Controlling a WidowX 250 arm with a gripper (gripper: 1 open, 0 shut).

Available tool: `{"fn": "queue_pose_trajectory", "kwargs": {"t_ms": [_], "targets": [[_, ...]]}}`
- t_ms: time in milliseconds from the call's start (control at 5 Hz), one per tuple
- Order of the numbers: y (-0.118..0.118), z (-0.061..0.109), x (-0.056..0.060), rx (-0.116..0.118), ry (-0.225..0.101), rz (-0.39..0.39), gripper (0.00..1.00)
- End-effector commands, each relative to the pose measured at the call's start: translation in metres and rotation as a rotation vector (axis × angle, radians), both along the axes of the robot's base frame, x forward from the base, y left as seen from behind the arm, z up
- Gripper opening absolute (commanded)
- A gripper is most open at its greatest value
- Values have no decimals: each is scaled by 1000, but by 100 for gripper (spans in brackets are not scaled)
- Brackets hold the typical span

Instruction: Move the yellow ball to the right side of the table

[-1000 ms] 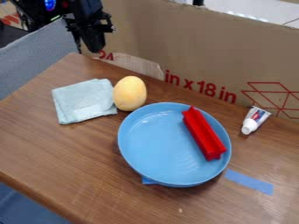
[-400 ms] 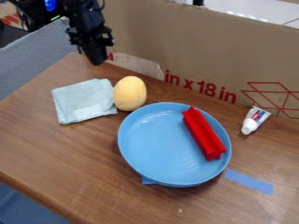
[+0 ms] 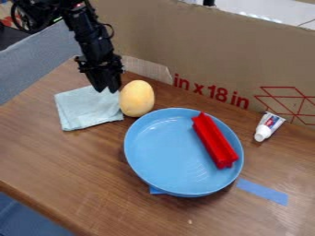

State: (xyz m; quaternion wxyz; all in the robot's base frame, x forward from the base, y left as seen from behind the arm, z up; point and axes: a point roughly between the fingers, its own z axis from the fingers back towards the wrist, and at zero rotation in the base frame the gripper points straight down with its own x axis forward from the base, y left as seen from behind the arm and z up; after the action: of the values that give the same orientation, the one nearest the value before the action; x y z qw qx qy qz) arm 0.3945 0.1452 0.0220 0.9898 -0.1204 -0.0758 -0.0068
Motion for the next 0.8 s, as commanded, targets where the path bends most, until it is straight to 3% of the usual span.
{"fn": "queue_pose_trajectory", "kwargs": {"t_ms": [0,200,400,600], "targets": [[3,24,-6,32,-55,-10,100],[-2,7,-18,22,-36,-16,100],[-18,16,-23,52,-59,-61,100],[-22,-3,-31,50,-77,-75,100]]}}
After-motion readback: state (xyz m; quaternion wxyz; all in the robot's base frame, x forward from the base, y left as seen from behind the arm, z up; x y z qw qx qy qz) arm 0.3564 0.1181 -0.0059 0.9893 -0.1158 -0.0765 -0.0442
